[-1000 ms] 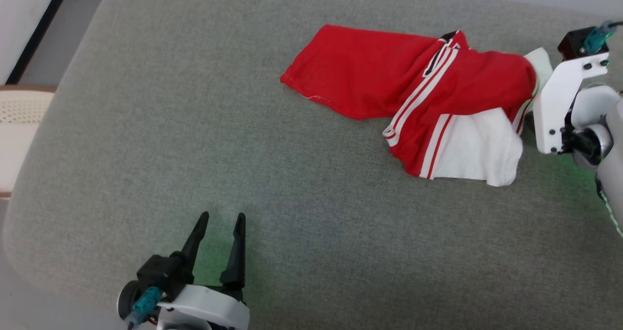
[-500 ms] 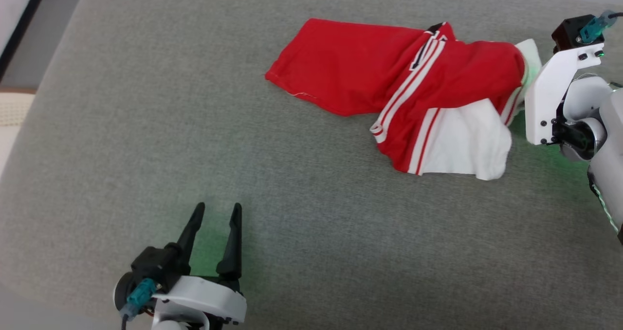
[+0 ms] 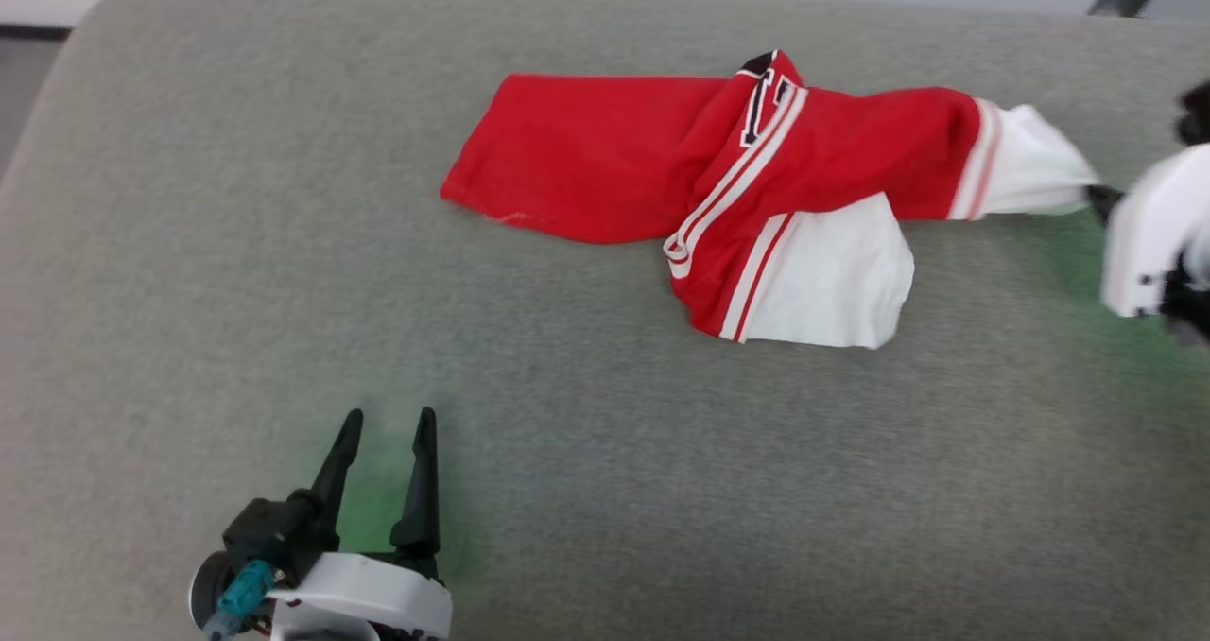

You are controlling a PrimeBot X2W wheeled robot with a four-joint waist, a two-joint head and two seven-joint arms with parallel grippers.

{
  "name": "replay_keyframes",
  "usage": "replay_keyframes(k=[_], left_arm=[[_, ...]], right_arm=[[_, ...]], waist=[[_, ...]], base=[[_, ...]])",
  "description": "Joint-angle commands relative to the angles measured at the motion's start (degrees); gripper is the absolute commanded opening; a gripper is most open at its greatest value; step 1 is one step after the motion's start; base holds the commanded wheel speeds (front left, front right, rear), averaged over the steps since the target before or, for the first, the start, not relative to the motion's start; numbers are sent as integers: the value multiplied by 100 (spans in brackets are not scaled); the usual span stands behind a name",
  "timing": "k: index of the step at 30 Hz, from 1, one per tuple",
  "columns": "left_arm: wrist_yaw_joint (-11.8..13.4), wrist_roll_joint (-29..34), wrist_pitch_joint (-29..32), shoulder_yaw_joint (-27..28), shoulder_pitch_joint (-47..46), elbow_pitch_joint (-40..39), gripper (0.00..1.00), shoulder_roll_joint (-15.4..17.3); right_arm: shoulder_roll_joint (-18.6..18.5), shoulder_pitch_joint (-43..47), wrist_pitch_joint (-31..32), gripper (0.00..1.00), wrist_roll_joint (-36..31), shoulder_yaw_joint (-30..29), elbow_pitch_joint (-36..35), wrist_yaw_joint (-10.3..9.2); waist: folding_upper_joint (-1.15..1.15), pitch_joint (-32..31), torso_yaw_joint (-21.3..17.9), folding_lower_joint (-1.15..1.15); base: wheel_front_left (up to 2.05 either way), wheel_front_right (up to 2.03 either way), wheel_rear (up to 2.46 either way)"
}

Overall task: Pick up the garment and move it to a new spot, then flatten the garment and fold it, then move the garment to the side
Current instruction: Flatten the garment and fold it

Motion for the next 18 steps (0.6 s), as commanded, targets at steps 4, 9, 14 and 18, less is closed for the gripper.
replay_keyframes(k=[4,9,14,18], left_arm=[[-21,61,-2,53,76,-52,100,3],[-18,71,-2,89,98,-72,100,3],[-18,19,-2,88,137,-59,100,2],[-19,26,-2,91,119,-32,100,2]], right_arm=[[-326,290,-142,0,212,-262,-308,-9],[-503,850,-267,0,577,-919,-413,-9],[-417,1361,-597,0,533,-1395,-224,-9],[-283,1459,-931,0,281,-1648,-28,-9]], waist=[[0,-131,-289,0],[0,-151,-358,0],[0,-142,-379,0],[0,-159,-382,0]], base=[[0,0,0],[0,0,0],[0,0,0],[0,0,0]])
